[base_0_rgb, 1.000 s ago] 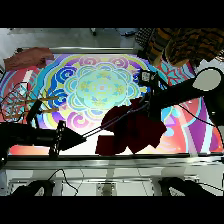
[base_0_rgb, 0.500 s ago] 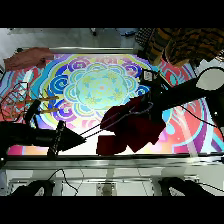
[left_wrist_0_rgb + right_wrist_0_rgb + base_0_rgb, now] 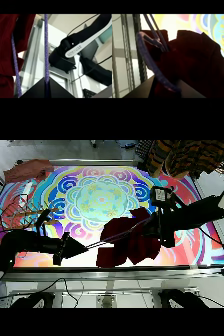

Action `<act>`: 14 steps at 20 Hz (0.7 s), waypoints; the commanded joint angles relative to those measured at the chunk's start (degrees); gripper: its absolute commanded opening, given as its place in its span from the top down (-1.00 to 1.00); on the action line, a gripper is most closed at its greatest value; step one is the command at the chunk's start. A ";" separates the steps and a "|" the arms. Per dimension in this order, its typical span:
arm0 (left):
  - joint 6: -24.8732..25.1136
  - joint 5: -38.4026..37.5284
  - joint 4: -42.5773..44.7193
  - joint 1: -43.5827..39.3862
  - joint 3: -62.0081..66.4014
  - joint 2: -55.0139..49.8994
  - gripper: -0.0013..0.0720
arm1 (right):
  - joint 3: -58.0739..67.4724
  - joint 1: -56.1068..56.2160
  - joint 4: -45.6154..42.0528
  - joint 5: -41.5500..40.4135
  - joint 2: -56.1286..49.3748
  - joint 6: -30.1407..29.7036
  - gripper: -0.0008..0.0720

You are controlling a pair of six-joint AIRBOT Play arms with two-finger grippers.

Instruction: Fold the clothes and pants, and hang the long-sleeved shirts on hangers.

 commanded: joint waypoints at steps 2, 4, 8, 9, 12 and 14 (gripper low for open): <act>-0.20 6.62 0.13 0.09 0.04 -9.31 0.89 | 0.02 -0.04 -4.11 0.50 2.80 0.46 0.17; -0.20 9.42 0.13 0.09 0.04 -13.25 0.89 | 0.02 -0.04 -7.67 0.68 2.82 0.48 0.14; -0.20 10.29 0.11 0.39 2.49 -16.00 0.89 | -0.79 -1.49 -7.15 5.88 1.14 3.17 0.11; -0.20 10.71 0.13 0.48 3.69 -15.98 0.89 | -1.75 -2.25 -7.67 5.79 0.37 3.34 0.11; -0.20 10.82 0.11 0.85 6.60 -15.98 0.89 | -4.66 -5.95 -5.70 4.61 -2.43 2.69 0.11; -0.20 10.82 0.13 0.79 7.21 -15.98 0.89 | -5.62 -7.39 0.17 3.34 -4.13 0.20 0.11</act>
